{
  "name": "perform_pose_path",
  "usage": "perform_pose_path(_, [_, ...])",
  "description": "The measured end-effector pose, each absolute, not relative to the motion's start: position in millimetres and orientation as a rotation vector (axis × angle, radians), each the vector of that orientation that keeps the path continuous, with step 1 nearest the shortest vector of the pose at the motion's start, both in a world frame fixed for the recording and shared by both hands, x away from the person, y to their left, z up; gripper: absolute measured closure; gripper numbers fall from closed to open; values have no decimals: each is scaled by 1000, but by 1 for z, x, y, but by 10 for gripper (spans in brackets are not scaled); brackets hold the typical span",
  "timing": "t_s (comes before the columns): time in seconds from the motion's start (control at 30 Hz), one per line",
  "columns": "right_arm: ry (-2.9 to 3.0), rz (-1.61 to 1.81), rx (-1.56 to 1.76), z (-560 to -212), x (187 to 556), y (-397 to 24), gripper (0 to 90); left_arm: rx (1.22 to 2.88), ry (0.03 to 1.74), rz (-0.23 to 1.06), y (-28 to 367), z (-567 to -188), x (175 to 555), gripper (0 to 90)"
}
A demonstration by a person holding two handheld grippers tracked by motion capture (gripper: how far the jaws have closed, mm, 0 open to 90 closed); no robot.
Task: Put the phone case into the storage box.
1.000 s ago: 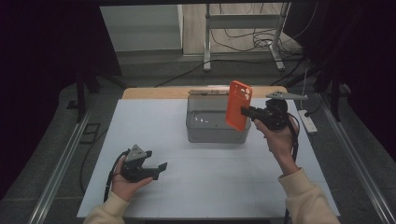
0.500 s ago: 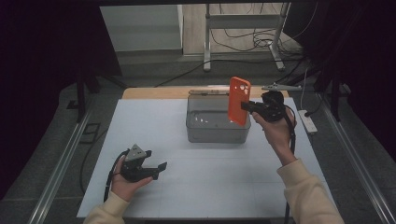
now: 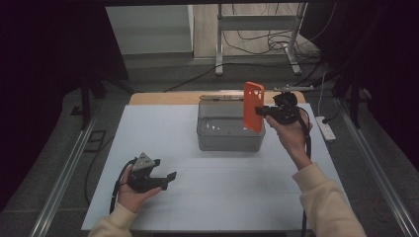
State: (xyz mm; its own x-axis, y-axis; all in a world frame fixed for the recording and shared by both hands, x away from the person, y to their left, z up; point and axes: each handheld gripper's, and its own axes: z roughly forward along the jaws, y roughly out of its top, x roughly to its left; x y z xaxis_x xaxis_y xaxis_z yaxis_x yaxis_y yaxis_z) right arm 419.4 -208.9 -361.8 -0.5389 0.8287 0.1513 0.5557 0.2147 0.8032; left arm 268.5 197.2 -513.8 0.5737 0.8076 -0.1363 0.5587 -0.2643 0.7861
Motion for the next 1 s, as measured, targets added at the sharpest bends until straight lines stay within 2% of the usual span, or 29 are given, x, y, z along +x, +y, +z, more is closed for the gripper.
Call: perform_pose_path(1.0, [2299, 1045, 1399, -368, 449, -197, 795, 1957, 1097, 372, 198, -513, 269, 189])
